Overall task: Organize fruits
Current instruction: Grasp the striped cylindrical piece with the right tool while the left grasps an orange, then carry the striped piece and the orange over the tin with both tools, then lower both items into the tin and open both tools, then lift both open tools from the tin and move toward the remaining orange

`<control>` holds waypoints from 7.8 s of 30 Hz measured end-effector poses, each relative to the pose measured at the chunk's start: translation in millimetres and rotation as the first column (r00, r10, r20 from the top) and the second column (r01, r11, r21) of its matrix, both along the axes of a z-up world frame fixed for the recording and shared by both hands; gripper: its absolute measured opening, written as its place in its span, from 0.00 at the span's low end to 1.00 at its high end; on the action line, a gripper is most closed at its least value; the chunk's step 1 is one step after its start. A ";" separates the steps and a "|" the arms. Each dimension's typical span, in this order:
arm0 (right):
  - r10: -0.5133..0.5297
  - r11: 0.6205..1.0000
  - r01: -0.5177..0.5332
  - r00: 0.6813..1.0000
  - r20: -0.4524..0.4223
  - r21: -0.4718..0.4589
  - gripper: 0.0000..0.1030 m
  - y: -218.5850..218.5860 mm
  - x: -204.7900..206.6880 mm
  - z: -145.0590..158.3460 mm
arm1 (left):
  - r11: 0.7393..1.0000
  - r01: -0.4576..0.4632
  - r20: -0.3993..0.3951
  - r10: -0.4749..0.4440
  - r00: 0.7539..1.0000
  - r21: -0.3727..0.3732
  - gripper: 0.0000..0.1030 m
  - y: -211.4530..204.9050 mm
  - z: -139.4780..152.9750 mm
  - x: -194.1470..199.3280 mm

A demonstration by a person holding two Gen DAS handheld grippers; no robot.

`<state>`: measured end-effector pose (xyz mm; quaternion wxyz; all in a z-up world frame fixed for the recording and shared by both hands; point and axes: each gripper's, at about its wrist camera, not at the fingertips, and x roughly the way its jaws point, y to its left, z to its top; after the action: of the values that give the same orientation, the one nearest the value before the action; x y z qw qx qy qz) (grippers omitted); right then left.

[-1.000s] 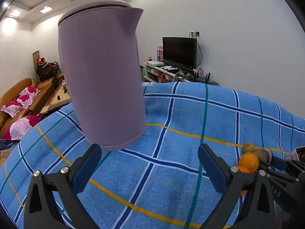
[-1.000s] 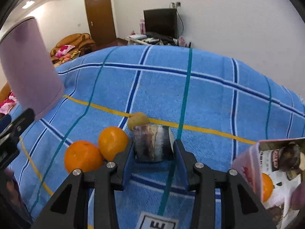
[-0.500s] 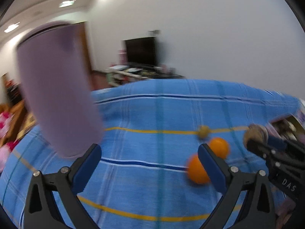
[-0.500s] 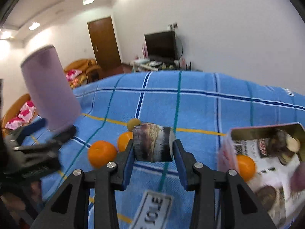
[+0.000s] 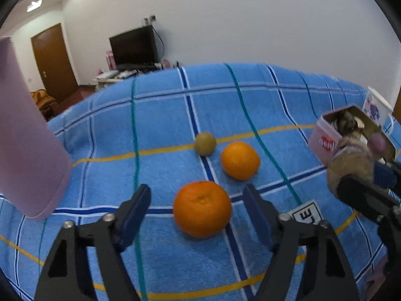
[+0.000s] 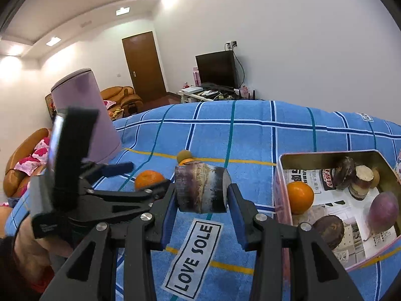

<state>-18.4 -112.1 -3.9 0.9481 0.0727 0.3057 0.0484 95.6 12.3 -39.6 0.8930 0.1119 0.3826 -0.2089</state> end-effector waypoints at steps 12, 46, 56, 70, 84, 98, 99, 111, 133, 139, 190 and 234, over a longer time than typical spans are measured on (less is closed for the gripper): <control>-0.019 1.000 0.019 1.000 0.008 0.000 0.41 -6.5 2.2 -3.2 | 0.979 -0.154 -0.021 0.152 0.988 -0.133 0.47 34.6 3.3 3.9; -0.029 0.990 0.048 0.990 0.136 -0.136 0.41 -4.9 -32.1 9.4 | 0.933 -0.336 0.280 0.359 0.890 -0.127 0.47 23.4 32.4 -70.9; -0.031 0.986 0.052 0.990 0.137 -0.157 0.41 -17.9 -43.1 11.6 | 0.936 -0.324 0.242 0.349 0.906 -0.138 0.47 10.7 30.6 -78.8; -0.045 0.983 0.070 0.988 0.145 -0.168 0.41 -46.6 -58.0 14.1 | 0.952 -0.269 0.243 0.298 0.923 -0.147 0.47 -22.9 32.3 -96.0; -0.091 0.982 0.119 0.979 0.180 -0.150 0.41 -87.8 -74.3 24.1 | 0.963 -0.205 0.217 0.241 0.946 -0.177 0.47 -55.5 39.6 -104.2; -0.288 0.939 0.320 0.931 0.224 -0.123 0.41 -174.7 -94.8 37.5 | 0.976 -0.078 0.224 0.123 0.967 -0.201 0.48 -114.6 50.8 -110.5; -0.298 0.935 0.332 0.927 0.229 -0.127 0.41 -179.3 -96.5 38.4 | 0.977 -0.072 0.225 0.117 0.967 -0.201 0.48 -118.3 51.1 -110.4; -0.269 0.946 0.296 0.944 0.190 -0.130 0.41 -187.8 -93.8 34.3 | 0.986 -0.012 0.243 0.052 0.969 -0.165 0.48 -171.9 51.9 -106.2; -0.202 0.961 0.216 0.975 0.093 -0.175 0.41 -164.2 -59.6 14.6 | 0.995 -0.021 0.198 0.040 0.979 -0.098 0.47 -190.7 41.2 -72.1; -0.193 0.964 0.203 0.978 0.074 -0.174 0.41 -165.1 -53.3 11.9 | 0.997 0.002 0.153 0.010 0.988 -0.077 0.47 -201.4 37.3 -62.0; -0.467 0.828 0.560 0.692 0.550 -0.002 0.87 -184.5 -132.5 38.4 | 0.987 -0.068 0.502 0.134 0.855 -0.147 1.00 -159.0 58.1 -128.9; -0.486 0.839 0.542 0.785 0.384 -0.046 0.95 -116.4 -91.5 33.4 | 0.994 -0.079 0.418 0.102 0.903 -0.073 1.00 -70.7 46.5 -105.4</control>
<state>-109.9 -228.6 29.6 0.9671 0.0701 0.0996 -0.2234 -9.7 -58.5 6.9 0.9659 0.1121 0.1801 -0.1487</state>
